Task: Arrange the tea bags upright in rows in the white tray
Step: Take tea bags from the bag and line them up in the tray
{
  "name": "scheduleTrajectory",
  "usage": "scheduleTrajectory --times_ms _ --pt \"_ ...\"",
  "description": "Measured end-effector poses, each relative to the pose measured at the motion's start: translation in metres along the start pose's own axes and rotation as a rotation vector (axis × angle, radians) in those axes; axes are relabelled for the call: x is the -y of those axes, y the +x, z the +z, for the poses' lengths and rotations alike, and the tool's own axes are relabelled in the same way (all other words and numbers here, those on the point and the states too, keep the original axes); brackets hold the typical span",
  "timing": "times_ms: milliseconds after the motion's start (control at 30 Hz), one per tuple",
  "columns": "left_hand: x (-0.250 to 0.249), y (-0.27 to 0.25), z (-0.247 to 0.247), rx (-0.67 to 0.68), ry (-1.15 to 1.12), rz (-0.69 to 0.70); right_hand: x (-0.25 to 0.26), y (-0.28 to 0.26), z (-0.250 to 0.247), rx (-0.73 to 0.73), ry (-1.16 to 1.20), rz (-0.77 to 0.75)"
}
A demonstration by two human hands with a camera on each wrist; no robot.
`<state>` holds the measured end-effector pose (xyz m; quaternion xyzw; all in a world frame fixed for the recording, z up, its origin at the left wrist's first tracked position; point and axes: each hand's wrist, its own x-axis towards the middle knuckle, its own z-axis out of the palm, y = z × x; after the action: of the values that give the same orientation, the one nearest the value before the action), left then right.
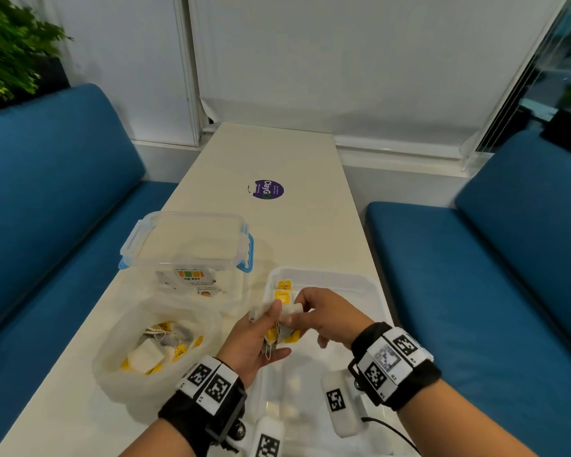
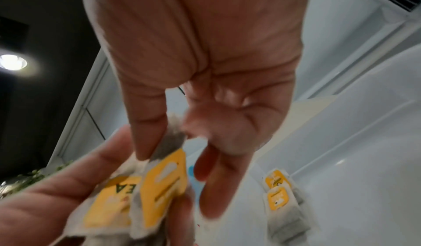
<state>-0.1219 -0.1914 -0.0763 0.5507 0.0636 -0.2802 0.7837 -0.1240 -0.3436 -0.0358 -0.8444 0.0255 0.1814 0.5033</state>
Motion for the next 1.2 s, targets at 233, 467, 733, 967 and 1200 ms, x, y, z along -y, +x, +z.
scheduleTrajectory --times_ms 233,467,733,967,1200 --pt "0.001 0.0 -0.002 -0.017 0.157 -0.024 0.003 0.002 -0.002 0.102 -0.193 0.052" --pt "-0.005 -0.002 0.001 0.005 -0.212 -0.024 -0.012 -0.003 -0.006 0.305 0.515 0.124" --pt "-0.003 0.003 0.002 -0.072 -0.243 0.018 -0.007 -0.003 -0.009 0.201 0.541 0.123" --pt "0.006 0.003 -0.004 -0.151 -0.051 -0.054 0.002 0.0 -0.01 -0.337 0.149 -0.02" --pt "0.0 0.004 -0.004 -0.222 0.104 0.095 0.018 0.003 -0.025 -0.305 -0.377 -0.082"
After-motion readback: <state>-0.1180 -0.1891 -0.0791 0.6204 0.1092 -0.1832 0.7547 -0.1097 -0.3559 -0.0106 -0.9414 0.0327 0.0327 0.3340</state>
